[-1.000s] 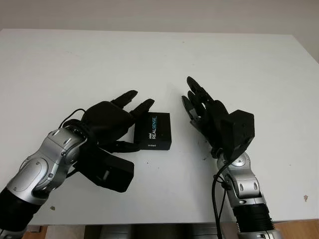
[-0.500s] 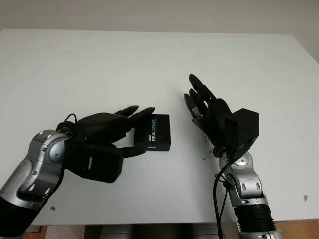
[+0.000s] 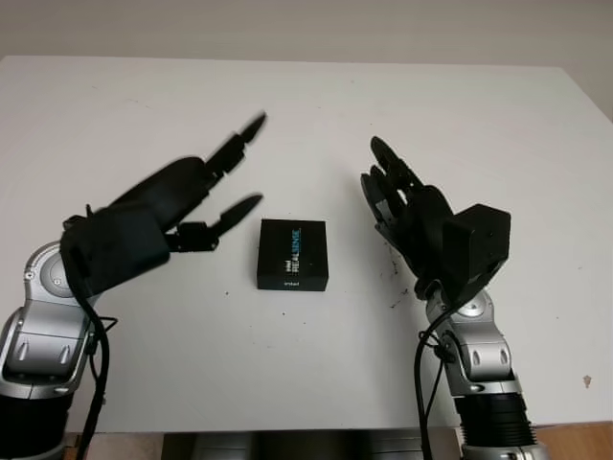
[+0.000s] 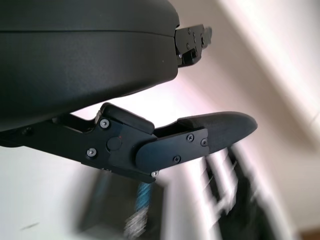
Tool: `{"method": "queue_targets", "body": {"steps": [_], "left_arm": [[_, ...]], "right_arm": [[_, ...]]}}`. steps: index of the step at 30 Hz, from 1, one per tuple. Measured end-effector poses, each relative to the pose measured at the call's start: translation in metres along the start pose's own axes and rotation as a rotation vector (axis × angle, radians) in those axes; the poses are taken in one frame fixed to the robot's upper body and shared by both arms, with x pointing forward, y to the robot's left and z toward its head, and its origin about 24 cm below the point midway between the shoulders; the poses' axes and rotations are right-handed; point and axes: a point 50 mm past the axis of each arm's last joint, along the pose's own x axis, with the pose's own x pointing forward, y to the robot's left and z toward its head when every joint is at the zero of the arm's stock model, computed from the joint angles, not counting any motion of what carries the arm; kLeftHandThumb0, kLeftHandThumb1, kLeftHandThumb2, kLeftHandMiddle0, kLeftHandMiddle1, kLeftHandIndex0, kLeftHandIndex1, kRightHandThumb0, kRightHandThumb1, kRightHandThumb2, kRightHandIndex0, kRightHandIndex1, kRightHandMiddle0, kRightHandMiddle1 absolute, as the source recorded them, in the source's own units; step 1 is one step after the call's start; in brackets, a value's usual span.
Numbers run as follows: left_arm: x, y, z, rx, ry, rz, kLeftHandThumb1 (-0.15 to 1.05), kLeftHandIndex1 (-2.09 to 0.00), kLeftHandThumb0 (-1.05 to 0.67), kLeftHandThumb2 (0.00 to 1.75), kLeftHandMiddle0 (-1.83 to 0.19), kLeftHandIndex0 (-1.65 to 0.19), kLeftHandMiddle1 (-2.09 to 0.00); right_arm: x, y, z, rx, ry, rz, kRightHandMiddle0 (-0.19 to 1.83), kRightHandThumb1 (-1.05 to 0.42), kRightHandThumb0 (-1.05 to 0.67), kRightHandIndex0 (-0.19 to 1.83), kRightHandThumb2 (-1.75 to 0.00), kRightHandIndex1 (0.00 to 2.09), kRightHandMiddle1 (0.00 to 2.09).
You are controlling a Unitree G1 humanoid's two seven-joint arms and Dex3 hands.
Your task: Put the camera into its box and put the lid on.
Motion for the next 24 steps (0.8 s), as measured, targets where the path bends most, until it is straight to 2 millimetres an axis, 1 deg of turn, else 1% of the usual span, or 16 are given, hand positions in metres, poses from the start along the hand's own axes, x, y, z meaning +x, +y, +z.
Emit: {"method": "queue_targets", "body": {"steps": [2,4,6,10,14,17,24], "left_arm": [[0.002,0.000,-0.010,-0.111,-0.001,0.096,1.05,0.00,-0.75,0.59,0.19,0.19,0.00],[0.005,-0.002,-0.020,-0.195,0.007,0.145,1.05,0.00,-0.76,0.59,0.19,0.19,0.00],[0.006,-0.005,-0.030,-0.265,0.027,0.179,1.05,0.00,-0.76,0.59,0.19,0.19,0.00],[0.008,-0.013,-0.040,-0.362,0.018,0.225,1.05,0.00,-0.76,0.62,0.19,0.19,0.00],[0.006,-0.022,-0.045,-0.406,0.000,0.231,1.05,0.00,-0.77,0.65,0.19,0.19,0.00],[0.001,-0.026,-0.051,-0.416,0.010,0.231,1.05,0.00,-0.78,0.64,0.19,0.19,0.00],[-0.002,-0.029,-0.053,-0.412,0.013,0.226,1.05,0.00,-0.79,0.64,0.19,0.19,0.00]], "right_arm": [[0.000,0.000,0.006,-0.003,-0.024,-0.002,-0.07,-1.05,-0.73,-0.11,-0.46,0.00,0.01],[-0.001,-0.001,0.010,-0.006,-0.057,-0.003,-0.16,-1.05,-0.72,-0.17,-0.53,0.00,0.00],[-0.001,-0.001,0.013,-0.008,-0.087,-0.002,-0.18,-1.05,-0.73,-0.19,-0.56,0.00,0.00],[-0.003,-0.001,0.019,-0.006,-0.117,-0.012,-0.19,-1.05,-0.77,-0.19,-0.60,0.00,0.00],[-0.003,-0.001,0.021,0.005,-0.122,-0.026,-0.19,-1.05,-0.76,-0.19,-0.62,0.00,0.00],[-0.005,-0.001,0.019,0.017,-0.114,-0.035,-0.19,-1.05,-0.74,-0.19,-0.63,0.00,0.00],[-0.006,-0.001,0.018,0.016,-0.109,-0.040,-0.19,-1.05,-0.71,-0.19,-0.64,0.00,0.00]]}}
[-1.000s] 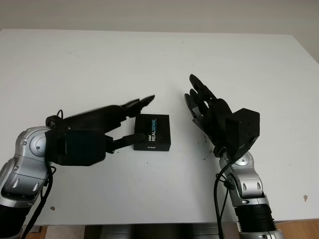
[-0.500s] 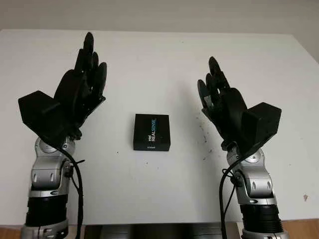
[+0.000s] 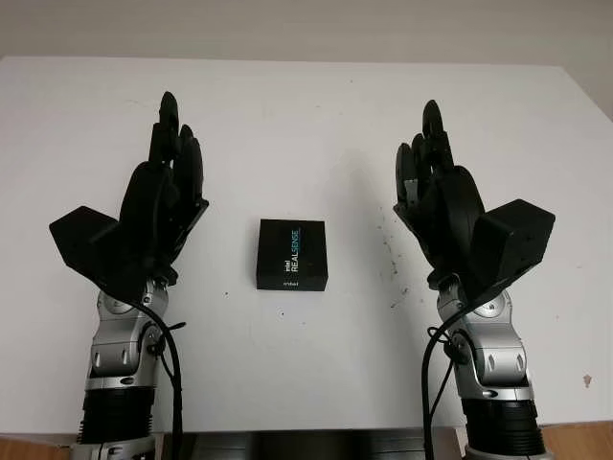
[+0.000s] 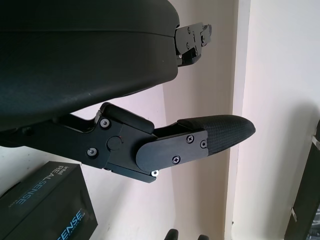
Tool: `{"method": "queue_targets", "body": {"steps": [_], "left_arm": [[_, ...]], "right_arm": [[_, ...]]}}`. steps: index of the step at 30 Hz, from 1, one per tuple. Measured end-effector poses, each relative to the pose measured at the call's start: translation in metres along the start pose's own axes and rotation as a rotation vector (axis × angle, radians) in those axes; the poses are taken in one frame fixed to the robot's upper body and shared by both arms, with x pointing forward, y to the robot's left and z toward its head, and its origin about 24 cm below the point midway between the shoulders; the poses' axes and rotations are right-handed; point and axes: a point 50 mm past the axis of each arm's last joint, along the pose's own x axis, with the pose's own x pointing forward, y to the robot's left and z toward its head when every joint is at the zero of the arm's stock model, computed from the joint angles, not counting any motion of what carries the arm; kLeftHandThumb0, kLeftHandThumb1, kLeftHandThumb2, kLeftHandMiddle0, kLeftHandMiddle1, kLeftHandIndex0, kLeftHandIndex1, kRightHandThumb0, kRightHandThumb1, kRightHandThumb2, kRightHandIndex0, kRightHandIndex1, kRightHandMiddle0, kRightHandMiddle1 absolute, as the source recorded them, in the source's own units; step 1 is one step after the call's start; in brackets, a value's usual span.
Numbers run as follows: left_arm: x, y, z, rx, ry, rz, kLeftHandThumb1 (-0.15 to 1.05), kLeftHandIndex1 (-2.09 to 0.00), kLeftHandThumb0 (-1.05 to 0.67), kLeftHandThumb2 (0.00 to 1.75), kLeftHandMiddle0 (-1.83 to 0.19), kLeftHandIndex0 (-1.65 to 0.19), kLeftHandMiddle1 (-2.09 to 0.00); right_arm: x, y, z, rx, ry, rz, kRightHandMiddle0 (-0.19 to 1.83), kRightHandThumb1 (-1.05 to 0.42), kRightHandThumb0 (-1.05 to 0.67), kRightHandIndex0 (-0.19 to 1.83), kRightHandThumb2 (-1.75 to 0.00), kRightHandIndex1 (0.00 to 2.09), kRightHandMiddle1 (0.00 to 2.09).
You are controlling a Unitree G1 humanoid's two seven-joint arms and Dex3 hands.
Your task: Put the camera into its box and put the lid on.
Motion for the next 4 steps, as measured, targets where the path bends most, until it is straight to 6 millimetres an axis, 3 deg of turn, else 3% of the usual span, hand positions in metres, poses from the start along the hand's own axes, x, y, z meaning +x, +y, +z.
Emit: {"method": "queue_targets", "body": {"steps": [4], "left_arm": [[-0.0015,-0.0012,-0.0021,0.000,0.009,-0.008,1.05,0.00,-0.76,0.64,0.19,0.19,0.00]], "right_arm": [[-0.0006,-0.0001,-0.0014,0.007,0.009,0.001,-0.19,-1.05,-0.72,-0.19,-0.61,0.00,0.00]]}}
